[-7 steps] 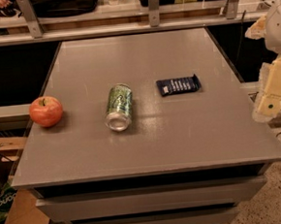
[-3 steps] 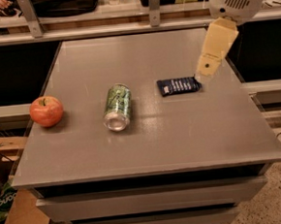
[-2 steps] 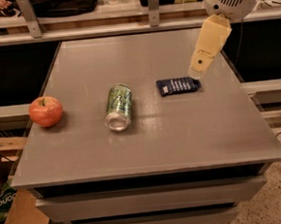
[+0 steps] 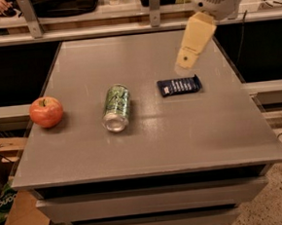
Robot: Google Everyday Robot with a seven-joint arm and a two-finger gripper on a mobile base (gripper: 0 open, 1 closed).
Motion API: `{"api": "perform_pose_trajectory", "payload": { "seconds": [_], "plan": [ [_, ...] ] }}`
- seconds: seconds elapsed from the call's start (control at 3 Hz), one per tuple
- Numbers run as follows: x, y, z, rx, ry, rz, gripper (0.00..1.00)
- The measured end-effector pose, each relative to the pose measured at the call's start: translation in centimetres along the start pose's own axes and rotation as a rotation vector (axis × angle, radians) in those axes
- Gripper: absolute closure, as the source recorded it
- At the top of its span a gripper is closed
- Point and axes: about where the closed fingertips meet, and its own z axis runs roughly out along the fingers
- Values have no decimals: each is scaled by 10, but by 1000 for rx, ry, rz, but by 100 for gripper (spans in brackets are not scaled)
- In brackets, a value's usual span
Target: Place green can upright
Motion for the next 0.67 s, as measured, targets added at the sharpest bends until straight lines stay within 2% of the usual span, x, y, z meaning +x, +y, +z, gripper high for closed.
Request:
{"api": "perform_pose_trajectory", "payload": {
  "seconds": [0.33,0.67],
  "plan": [
    [-35,8,7,-26,8,74,0],
    [-74,22,14,-39,11,180,0]
  ]
}}
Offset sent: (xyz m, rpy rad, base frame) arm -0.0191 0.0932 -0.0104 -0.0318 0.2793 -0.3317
